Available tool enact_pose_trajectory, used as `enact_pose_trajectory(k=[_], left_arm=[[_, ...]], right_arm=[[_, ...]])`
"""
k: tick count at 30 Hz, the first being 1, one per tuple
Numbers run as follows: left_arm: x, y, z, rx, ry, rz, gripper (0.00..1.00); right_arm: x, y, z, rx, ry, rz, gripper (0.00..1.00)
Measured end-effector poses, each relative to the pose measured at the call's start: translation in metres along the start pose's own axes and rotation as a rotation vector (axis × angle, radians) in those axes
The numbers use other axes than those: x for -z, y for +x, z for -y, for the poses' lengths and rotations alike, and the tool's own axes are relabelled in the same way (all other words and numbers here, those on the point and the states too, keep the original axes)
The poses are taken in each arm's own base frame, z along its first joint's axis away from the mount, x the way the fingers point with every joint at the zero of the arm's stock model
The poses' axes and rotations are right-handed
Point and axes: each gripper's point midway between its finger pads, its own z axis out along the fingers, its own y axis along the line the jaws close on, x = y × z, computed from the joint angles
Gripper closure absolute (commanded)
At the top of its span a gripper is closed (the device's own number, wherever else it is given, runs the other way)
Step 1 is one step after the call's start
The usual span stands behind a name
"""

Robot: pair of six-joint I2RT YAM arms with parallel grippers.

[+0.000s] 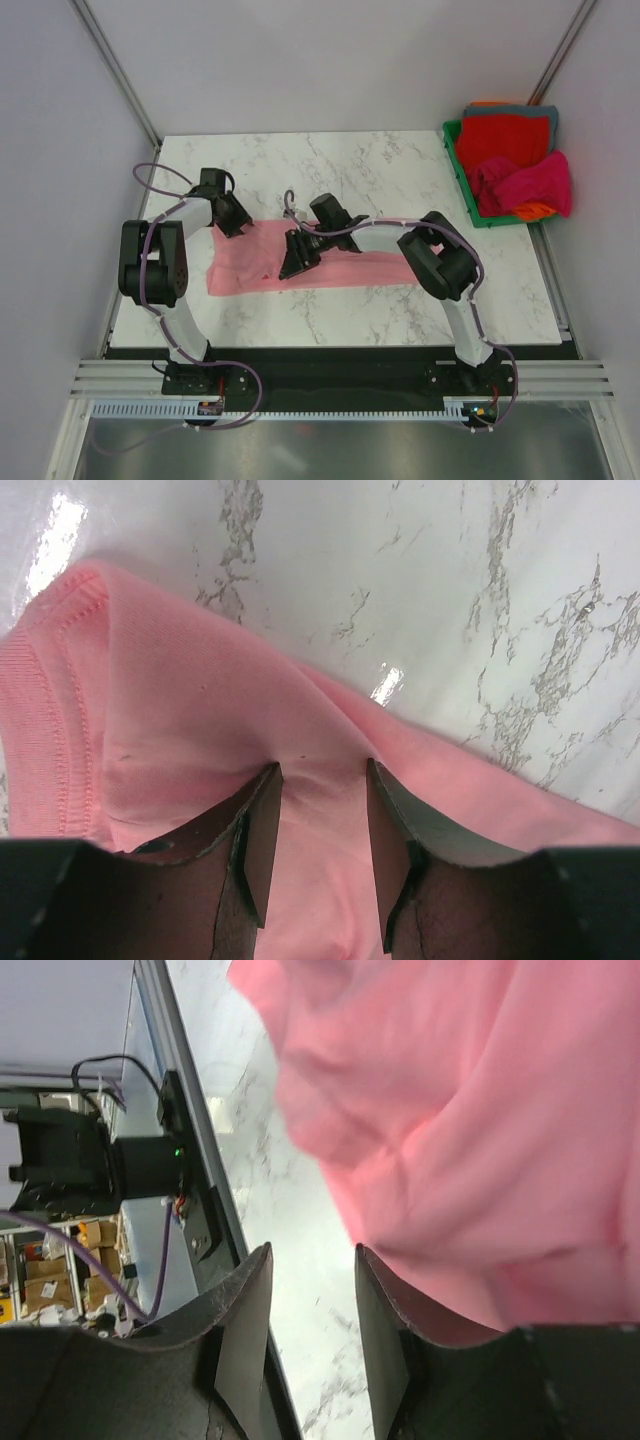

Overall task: Fold and stack the t-shirts
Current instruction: Fold the tshirt

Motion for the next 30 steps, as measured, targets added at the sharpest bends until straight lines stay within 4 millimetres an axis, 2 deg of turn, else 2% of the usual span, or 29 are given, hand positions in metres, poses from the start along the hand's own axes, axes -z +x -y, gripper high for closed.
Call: enact_pose_trajectory(k=[4, 6, 9, 13, 18, 21, 24, 30], left_arm=[[0.000, 0.000, 0.000, -0.001, 0.000, -0.001, 0.52], [0.000, 0.000, 0.000, -0.001, 0.002, -0.002, 0.52], [0.001, 0.001, 0.001, -0.002, 0.008, -0.006, 0.52], [0.015, 0.005, 0.001, -0.008, 0.024, -0.003, 0.52], [0.054, 0.014, 0.007, -0.024, 0.080, 0.048, 0.52], [0.077, 0.031, 0.014, -0.032, 0.133, 0.077, 0.52], [0.085, 0.057, 0.009, -0.020, 0.160, 0.065, 0.53], [0.076, 0.113, -0.037, 0.058, 0.119, -0.009, 0.53]], right_arm=[[0.020, 0.024, -0.020, 0.003, -0.015, -0.012, 0.50], [0.028, 0.027, -0.028, 0.019, -0.015, -0.003, 0.47], [0.035, 0.020, -0.035, 0.045, 0.012, 0.034, 0.44], [0.039, 0.005, -0.028, 0.044, 0.103, 0.104, 0.48], [0.039, -0.005, -0.009, -0.042, 0.222, 0.180, 0.54], [0.036, -0.008, -0.001, -0.100, 0.260, 0.217, 0.55], [0.030, -0.007, 0.006, -0.150, 0.284, 0.235, 0.55], [0.021, -0.005, 0.018, -0.217, 0.328, 0.259, 0.55]])
